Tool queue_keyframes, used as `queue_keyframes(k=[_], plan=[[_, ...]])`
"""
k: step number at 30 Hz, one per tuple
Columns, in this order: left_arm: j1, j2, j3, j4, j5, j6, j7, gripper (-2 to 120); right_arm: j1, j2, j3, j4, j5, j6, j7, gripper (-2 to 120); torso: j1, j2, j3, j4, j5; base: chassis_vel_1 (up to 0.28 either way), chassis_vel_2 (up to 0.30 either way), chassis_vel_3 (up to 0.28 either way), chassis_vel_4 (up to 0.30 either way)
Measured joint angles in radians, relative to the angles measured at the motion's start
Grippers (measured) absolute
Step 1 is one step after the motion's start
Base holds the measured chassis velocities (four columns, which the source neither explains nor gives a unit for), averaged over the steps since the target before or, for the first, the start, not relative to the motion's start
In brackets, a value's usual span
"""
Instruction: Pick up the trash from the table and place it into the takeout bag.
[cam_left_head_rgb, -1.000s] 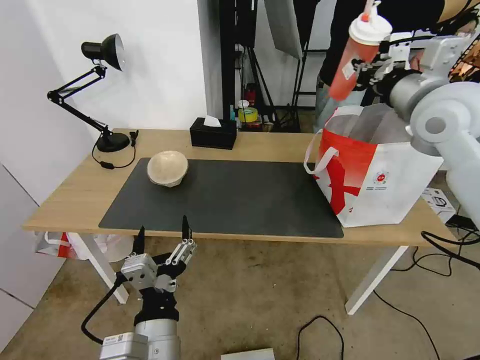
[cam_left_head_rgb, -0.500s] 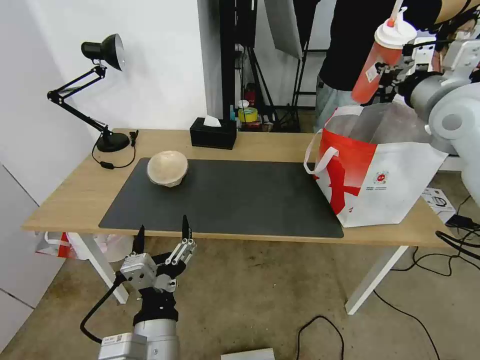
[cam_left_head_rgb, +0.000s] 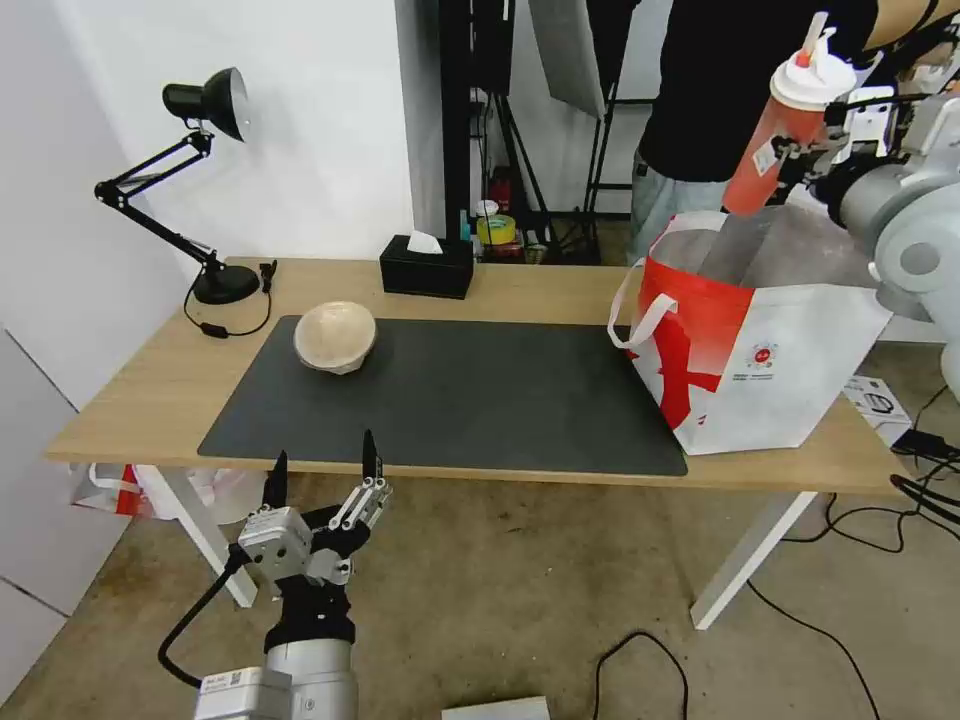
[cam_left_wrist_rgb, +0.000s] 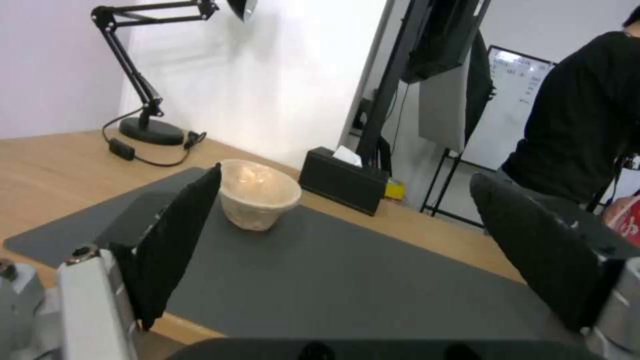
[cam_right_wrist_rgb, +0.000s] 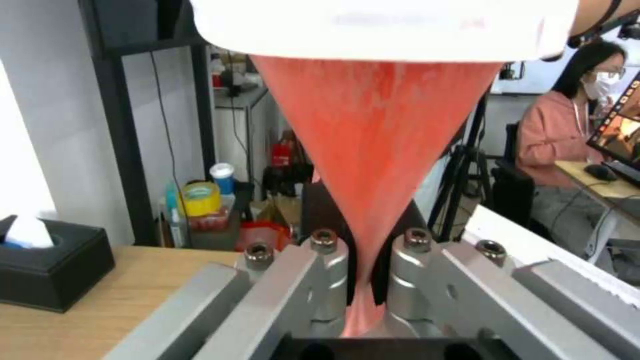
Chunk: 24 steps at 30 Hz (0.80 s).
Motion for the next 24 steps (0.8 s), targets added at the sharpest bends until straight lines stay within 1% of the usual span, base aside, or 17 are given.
queue_keyframes(k=[7,12,24], plan=[[-0.004,0.003,0.0,0.0,-0.002,0.0,-0.001,100,-0.11,-0.005,0.048,0.026,-0.039,-0.006,-0.012,3,0.0,0.0,0.0,0.0,0.0,0.0,0.0,0.0,0.0],[-0.004,0.005,-0.001,0.0,-0.003,0.0,-0.001,100,-0.17,-0.013,0.055,0.053,-0.062,-0.007,-0.021,3,0.0,0.0,0.0,0.0,0.0,0.0,0.0,0.0,0.0],[-0.006,0.004,-0.002,0.003,-0.005,0.0,-0.002,100,-0.219,-0.007,0.058,0.077,-0.085,-0.01,-0.019,3,0.0,0.0,0.0,0.0,0.0,0.0,0.0,0.0,0.0]])
